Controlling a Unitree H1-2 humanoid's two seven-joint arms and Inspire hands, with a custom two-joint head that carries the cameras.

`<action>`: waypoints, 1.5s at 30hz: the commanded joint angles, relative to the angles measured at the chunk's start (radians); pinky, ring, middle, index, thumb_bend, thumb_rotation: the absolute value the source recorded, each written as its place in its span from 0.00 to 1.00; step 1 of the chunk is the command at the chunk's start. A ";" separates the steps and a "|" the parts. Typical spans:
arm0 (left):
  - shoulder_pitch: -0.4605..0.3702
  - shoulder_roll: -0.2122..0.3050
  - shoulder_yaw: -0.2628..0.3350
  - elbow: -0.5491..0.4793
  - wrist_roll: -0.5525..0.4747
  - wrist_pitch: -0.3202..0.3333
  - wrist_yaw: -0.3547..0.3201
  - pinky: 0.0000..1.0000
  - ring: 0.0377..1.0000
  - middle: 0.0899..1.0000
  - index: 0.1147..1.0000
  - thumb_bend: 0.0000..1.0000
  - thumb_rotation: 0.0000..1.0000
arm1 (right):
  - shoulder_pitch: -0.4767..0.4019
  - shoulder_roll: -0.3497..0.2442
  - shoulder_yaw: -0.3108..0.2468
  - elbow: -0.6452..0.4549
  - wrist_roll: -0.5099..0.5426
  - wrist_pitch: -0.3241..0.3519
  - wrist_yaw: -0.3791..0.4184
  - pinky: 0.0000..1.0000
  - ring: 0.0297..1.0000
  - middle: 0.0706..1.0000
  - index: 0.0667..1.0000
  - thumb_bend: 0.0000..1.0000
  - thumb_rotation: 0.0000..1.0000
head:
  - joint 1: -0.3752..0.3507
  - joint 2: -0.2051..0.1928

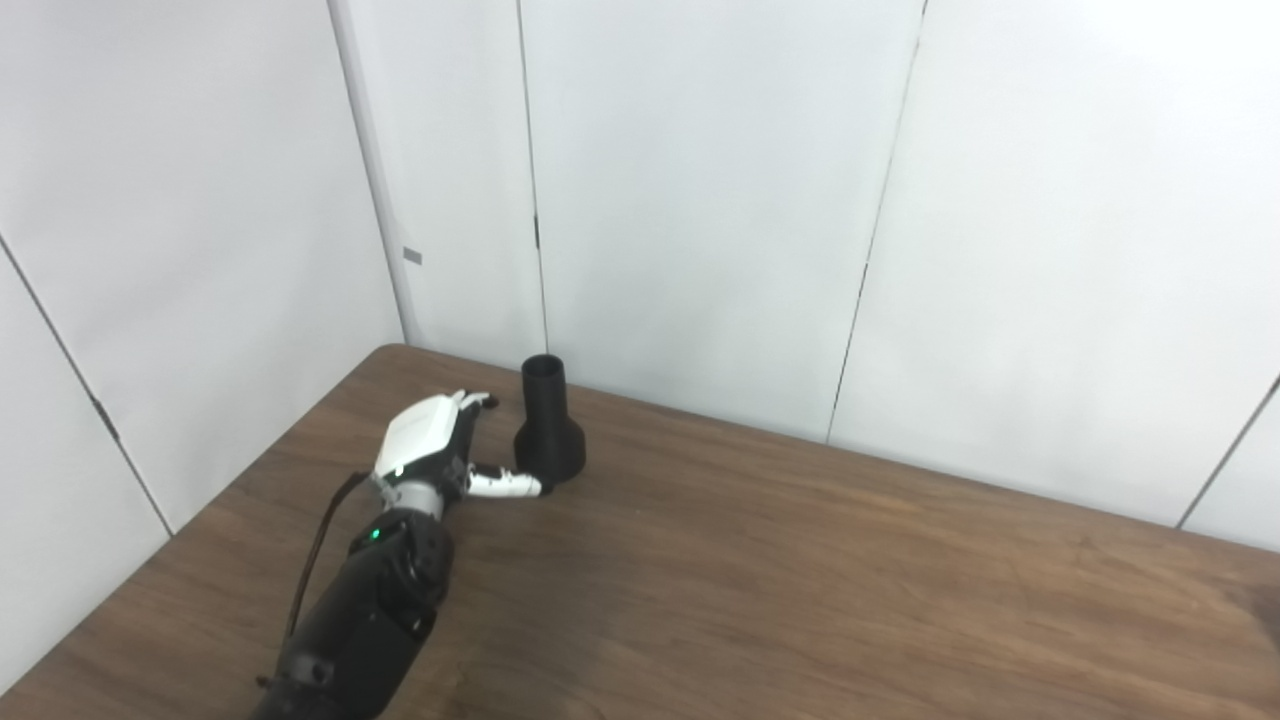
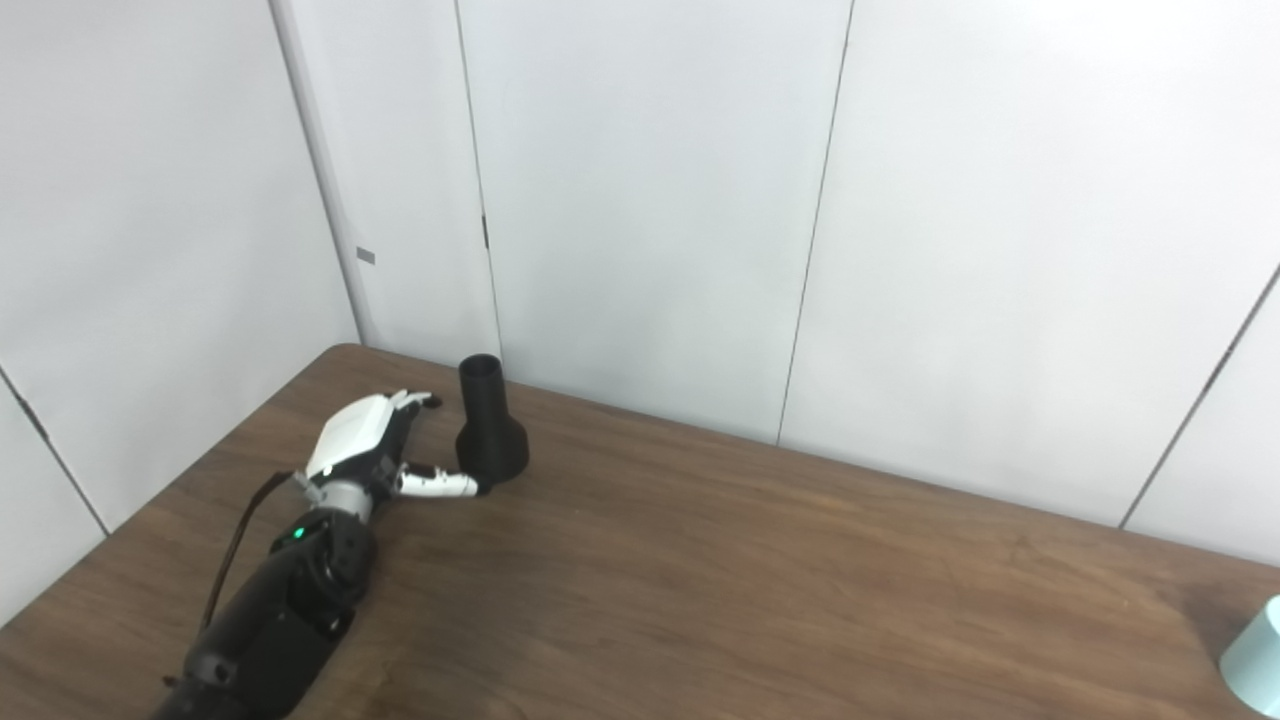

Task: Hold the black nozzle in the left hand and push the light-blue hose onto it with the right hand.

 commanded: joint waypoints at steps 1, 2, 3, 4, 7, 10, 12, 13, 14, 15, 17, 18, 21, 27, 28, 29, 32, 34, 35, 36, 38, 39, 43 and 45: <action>-0.044 0.018 -0.001 0.000 0.007 -0.022 0.024 1.00 0.99 0.95 0.84 1.00 0.38 | 0.028 -0.001 0.005 0.031 0.002 -0.011 0.002 0.83 0.92 0.94 0.96 0.42 0.87 | -0.001 0.001; -0.049 0.018 -0.003 0.005 0.005 -0.020 0.021 1.00 0.99 0.95 0.84 1.00 0.38 | 0.028 -0.001 0.006 0.030 -0.004 -0.009 -0.001 0.83 0.92 0.93 0.95 0.41 0.88 | -0.003 0.003; -0.054 0.017 -0.005 0.012 0.002 -0.018 0.019 1.00 0.99 0.96 0.85 1.00 0.38 | 0.028 0.000 0.006 0.026 -0.006 -0.005 -0.003 0.83 0.92 0.93 0.95 0.41 0.90 | -0.006 0.005; -0.058 0.017 -0.008 0.019 0.000 -0.017 0.019 1.00 1.00 0.96 0.85 1.00 0.38 | 0.028 0.000 0.006 0.025 -0.004 -0.003 -0.002 0.83 0.92 0.93 0.95 0.41 0.90 | -0.009 0.007; -0.073 0.018 -0.019 0.050 -0.006 -0.037 0.028 1.00 0.99 0.95 0.85 1.00 0.39 | 0.029 0.000 0.007 0.025 -0.010 -0.003 -0.004 0.82 0.92 0.92 0.94 0.41 0.92 | -0.009 0.007; -0.088 0.013 -0.027 0.077 -0.006 -0.039 0.034 1.00 0.98 0.95 0.85 1.00 0.40 | 0.030 -0.005 0.008 0.023 -0.010 -0.004 0.001 0.82 0.91 0.92 0.94 0.42 0.92 | -0.007 0.012; -0.096 0.010 -0.033 0.088 -0.005 -0.029 0.030 1.00 0.98 0.95 0.86 1.00 0.41 | 0.029 -0.006 0.008 0.021 -0.008 0.001 0.003 0.81 0.90 0.92 0.94 0.43 0.91 | -0.007 0.012; -0.100 0.007 -0.037 0.091 -0.001 -0.017 0.027 1.00 0.98 0.95 0.86 1.00 0.41 | 0.030 -0.006 0.007 0.018 -0.004 0.007 0.003 0.82 0.90 0.91 0.94 0.44 0.90 | -0.007 0.018; -0.102 0.004 -0.041 0.093 0.002 -0.007 0.025 1.00 0.98 0.95 0.86 1.00 0.42 | 0.031 -0.006 0.006 0.014 -0.002 0.012 0.002 0.82 0.90 0.91 0.93 0.44 0.90 | -0.007 0.018; -0.104 0.003 -0.045 0.094 0.004 0.000 0.025 0.99 0.98 0.95 0.86 1.00 0.42 | 0.032 -0.005 0.005 0.012 -0.002 0.015 0.001 0.81 0.90 0.91 0.93 0.44 0.89 | -0.007 0.018; -0.108 0.000 -0.049 0.101 0.000 0.008 0.020 0.96 0.98 0.95 0.86 1.00 0.42 | 0.035 -0.006 0.005 0.003 -0.003 0.022 0.001 0.82 0.90 0.91 0.93 0.44 0.90 | -0.006 0.023; -0.112 -0.001 -0.052 0.107 -0.002 0.011 0.017 0.93 0.98 0.96 0.85 1.00 0.43 | 0.036 -0.007 0.005 0.003 0.000 0.019 0.004 0.81 0.90 0.91 0.93 0.44 0.91 | -0.006 0.023; -0.123 -0.008 -0.050 0.130 -0.020 0.014 0.006 0.90 0.99 0.97 0.85 1.00 0.44 | 0.036 -0.009 0.006 0.010 0.000 0.005 0.008 0.81 0.90 0.91 0.93 0.43 0.90 | -0.005 0.027; -0.136 -0.020 -0.058 0.173 -0.031 -0.021 0.022 0.82 0.96 0.94 0.84 1.00 0.44 | 0.037 -0.010 0.006 0.013 -0.005 0.002 0.008 0.82 0.90 0.91 0.92 0.44 0.91 | -0.010 0.033; -0.137 -0.021 -0.062 0.177 -0.029 -0.022 0.023 0.82 0.96 0.94 0.83 1.00 0.44 | 0.036 -0.009 0.006 0.013 -0.003 0.003 0.008 0.82 0.90 0.91 0.92 0.44 0.90 | -0.012 0.033; -0.138 -0.023 -0.065 0.181 -0.027 -0.021 0.024 0.82 0.96 0.95 0.83 1.00 0.45 | 0.036 -0.008 0.005 0.011 0.003 0.006 0.009 0.82 0.90 0.91 0.92 0.44 0.90 | -0.014 0.033; -0.143 -0.024 -0.081 0.193 -0.014 -0.016 0.028 0.80 0.96 0.95 0.82 1.00 0.44 | 0.036 -0.007 0.005 0.010 0.006 0.006 0.009 0.81 0.90 0.91 0.92 0.45 0.89 | -0.016 0.035; -0.148 -0.025 -0.084 0.203 -0.016 -0.013 0.031 0.81 0.97 0.96 0.82 1.00 0.44 | 0.036 -0.008 0.006 0.012 0.005 0.000 0.011 0.81 0.90 0.91 0.92 0.44 0.90 | -0.016 0.035; -0.148 -0.026 -0.081 0.209 -0.021 -0.021 0.038 0.81 0.96 0.95 0.81 1.00 0.43 | 0.036 -0.008 0.006 0.012 0.003 -0.002 0.011 0.81 0.90 0.91 0.92 0.44 0.90 | -0.016 0.038; -0.149 -0.028 -0.079 0.214 -0.025 -0.026 0.046 0.81 0.95 0.94 0.80 1.00 0.42 | 0.036 -0.009 0.006 0.013 0.003 -0.003 0.011 0.81 0.90 0.91 0.92 0.44 0.91 | -0.016 0.038; -0.150 -0.033 -0.071 0.223 -0.034 -0.029 0.058 0.80 0.94 0.91 0.79 1.00 0.40 | 0.038 -0.007 0.008 0.003 -0.006 0.003 0.007 0.80 0.90 0.90 0.92 0.43 0.90 | -0.016 0.039; -0.151 -0.034 -0.070 0.226 -0.036 -0.027 0.059 0.80 0.93 0.91 0.78 1.00 0.39 | 0.039 -0.005 0.008 -0.001 -0.010 0.006 0.004 0.80 0.89 0.90 0.92 0.43 0.90 | -0.016 0.039; -0.155 -0.025 -0.087 0.226 -0.022 -0.001 0.031 0.82 0.95 0.93 0.77 1.00 0.42 | 0.040 -0.003 0.011 -0.003 -0.032 -0.002 -0.002 0.79 0.88 0.89 0.92 0.42 0.90 | -0.019 0.042; -0.156 -0.023 -0.091 0.225 -0.024 0.001 0.024 0.82 0.97 0.95 0.75 1.00 0.42 | 0.040 -0.005 0.011 -0.002 -0.045 -0.004 -0.004 0.78 0.88 0.89 0.91 0.43 0.91 | -0.020 0.042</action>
